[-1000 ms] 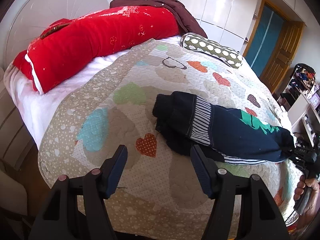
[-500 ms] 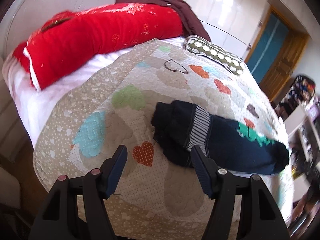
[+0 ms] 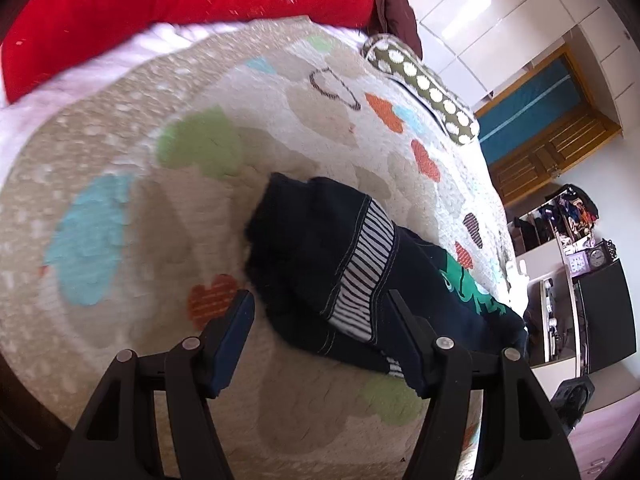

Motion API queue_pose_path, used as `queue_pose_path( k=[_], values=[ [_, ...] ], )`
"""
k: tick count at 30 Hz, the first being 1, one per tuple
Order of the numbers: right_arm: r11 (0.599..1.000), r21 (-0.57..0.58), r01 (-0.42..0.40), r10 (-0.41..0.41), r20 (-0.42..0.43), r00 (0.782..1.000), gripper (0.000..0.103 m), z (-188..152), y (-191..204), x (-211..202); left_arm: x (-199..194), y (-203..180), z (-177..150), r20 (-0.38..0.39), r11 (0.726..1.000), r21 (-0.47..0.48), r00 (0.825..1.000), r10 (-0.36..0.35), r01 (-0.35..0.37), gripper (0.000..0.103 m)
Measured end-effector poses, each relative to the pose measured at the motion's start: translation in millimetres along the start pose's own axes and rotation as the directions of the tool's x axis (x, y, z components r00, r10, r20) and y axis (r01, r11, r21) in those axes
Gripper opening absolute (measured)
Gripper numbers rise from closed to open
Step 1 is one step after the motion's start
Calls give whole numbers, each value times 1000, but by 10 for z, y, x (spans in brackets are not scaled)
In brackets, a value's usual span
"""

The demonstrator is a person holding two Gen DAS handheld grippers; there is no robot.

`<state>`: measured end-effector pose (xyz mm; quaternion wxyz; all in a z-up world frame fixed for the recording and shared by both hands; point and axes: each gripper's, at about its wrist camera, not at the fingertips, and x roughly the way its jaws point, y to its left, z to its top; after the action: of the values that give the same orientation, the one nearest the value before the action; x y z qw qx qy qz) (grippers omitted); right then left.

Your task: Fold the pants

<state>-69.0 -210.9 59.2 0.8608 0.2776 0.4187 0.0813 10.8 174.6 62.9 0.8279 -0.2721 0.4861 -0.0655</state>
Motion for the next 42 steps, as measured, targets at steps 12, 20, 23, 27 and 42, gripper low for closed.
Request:
queue_pose_path(
  k=[12,20,23,27,42],
  values=[
    [999,54,7,-7,-10,1000,60,-95,-165,-91,322,-86,68,-68,1000,-8,997,-21,20,49],
    [999,41,-19,20,-25,999,60,-109,-78,-59,477,-256,52,-100,998,42,994,-38,42,5],
    [998,39,-51,53,-43,998,60,-119,-20,-29,413,-343,65,-64,997,55,997,-47,51,5],
    [967,60,-246,251,-86,964,70,-137,122,40,316,-372,130,-54,994,13,993,-109,109,5],
    [870,280,-405,461,-176,870,72,-96,383,942,-13,-460,217,-7,976,31,976,-217,217,5]
  ],
)
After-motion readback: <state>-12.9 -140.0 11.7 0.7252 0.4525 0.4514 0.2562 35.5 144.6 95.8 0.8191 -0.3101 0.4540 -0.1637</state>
